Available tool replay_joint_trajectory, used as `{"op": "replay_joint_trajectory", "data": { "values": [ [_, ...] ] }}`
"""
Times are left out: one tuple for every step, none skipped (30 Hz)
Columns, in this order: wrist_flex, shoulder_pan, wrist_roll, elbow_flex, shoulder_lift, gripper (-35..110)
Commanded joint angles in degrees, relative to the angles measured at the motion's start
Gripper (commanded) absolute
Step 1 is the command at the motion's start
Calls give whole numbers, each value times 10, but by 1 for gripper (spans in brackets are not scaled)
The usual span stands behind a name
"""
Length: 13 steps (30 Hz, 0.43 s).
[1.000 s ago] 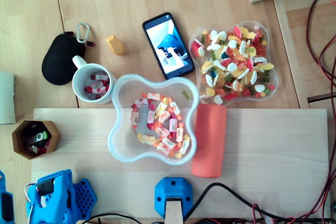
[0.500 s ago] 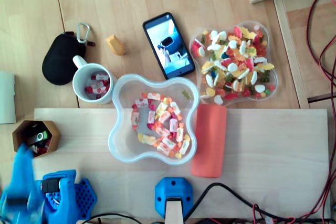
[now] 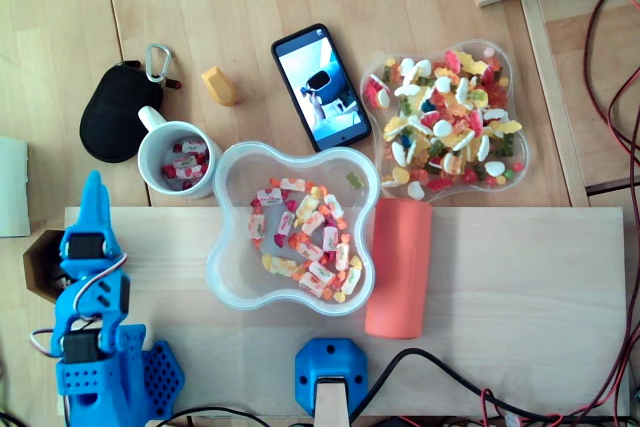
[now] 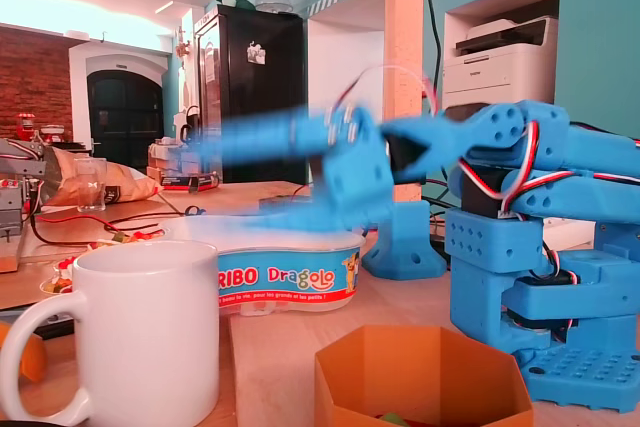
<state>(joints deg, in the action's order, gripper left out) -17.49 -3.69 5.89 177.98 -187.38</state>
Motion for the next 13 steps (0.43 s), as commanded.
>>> {"op": "replay_joint_trajectory", "data": {
  "values": [
    [100, -4, 0, 22, -23, 19],
    [105, -1, -7, 20, -25, 19],
    [107, 3, -16, 18, -27, 19],
    [114, 4, -25, 17, -27, 19],
    [115, 4, -33, 15, -27, 19],
    [115, 4, -43, 13, -27, 19],
    [115, 4, -51, 12, -27, 19],
    [115, 4, -58, 12, -27, 19],
    [115, 4, -62, 16, -27, 19],
    [115, 4, -62, 18, -27, 19],
    [113, 3, -65, 20, -27, 19],
    [112, 2, -68, 22, -27, 19],
    [111, 1, -69, 22, -27, 20]
  ]
}}
